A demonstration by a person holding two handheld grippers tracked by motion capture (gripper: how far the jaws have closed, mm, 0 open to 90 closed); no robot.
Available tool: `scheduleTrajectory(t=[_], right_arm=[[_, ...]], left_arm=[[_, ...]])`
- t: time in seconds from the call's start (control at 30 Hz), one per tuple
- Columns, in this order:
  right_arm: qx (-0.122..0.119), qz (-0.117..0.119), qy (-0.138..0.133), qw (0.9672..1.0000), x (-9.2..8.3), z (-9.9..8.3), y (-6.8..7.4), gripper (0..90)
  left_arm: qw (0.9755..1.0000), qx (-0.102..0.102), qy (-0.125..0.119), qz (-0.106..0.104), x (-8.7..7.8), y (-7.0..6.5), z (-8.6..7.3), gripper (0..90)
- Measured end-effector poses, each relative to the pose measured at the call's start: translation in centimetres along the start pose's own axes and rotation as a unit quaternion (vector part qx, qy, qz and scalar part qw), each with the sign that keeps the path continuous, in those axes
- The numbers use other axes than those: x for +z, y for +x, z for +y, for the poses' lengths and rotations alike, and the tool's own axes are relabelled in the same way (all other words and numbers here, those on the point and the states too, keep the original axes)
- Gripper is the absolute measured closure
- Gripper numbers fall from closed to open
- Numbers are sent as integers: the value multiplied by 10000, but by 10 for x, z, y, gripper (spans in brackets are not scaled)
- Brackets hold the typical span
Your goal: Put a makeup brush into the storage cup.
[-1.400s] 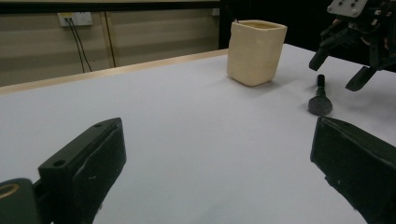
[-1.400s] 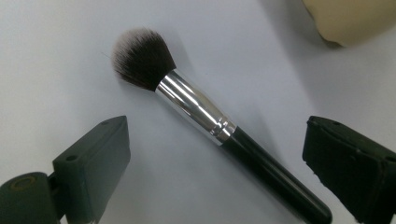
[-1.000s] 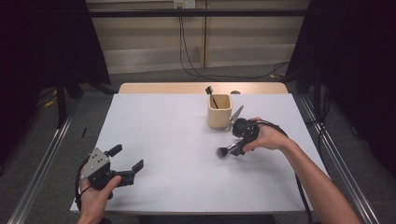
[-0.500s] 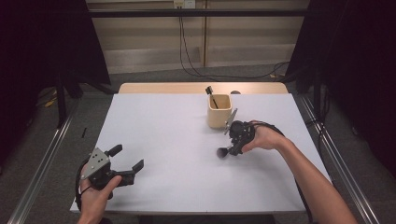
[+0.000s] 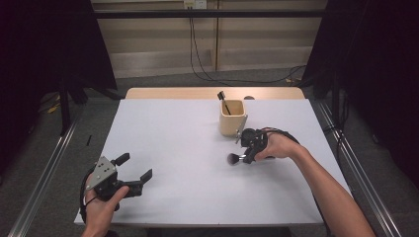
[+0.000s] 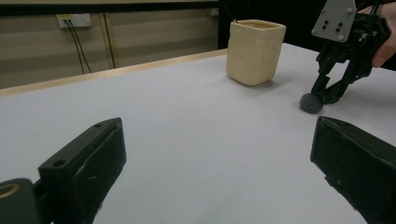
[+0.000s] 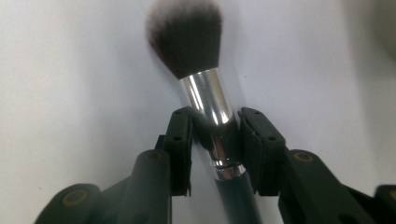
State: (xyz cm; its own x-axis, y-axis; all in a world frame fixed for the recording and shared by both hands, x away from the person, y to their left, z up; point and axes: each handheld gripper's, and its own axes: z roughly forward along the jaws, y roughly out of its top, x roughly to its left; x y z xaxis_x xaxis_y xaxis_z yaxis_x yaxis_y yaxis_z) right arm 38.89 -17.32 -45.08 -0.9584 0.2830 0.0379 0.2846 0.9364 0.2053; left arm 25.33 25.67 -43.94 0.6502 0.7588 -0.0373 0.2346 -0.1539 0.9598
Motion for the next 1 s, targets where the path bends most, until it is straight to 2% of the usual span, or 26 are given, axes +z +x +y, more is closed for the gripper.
scheduleTrajectory(t=[0.1,0.63,0.77,0.83,0.9,1.0], right_arm=[[18,8,-22,10000,0,0,0,715],[108,15,-50,9999,-3,0,2,722],[181,-156,-276,9993,-10,0,3,722],[155,-196,-511,9984,-16,-1,3,722],[182,-263,-586,9978,-20,-2,4,722],[311,-408,-802,9955,-26,-6,3,721]], left_arm=[[10000,-18,2,-1,0,0,0,35],[10000,-7,-7,26,-1,1,0,35],[10000,-42,-7,40,-1,2,-1,34],[10000,-11,4,39,-1,2,0,34],[10000,9,5,37,0,2,0,35],[10000,-11,-14,21,-1,1,0,34]])
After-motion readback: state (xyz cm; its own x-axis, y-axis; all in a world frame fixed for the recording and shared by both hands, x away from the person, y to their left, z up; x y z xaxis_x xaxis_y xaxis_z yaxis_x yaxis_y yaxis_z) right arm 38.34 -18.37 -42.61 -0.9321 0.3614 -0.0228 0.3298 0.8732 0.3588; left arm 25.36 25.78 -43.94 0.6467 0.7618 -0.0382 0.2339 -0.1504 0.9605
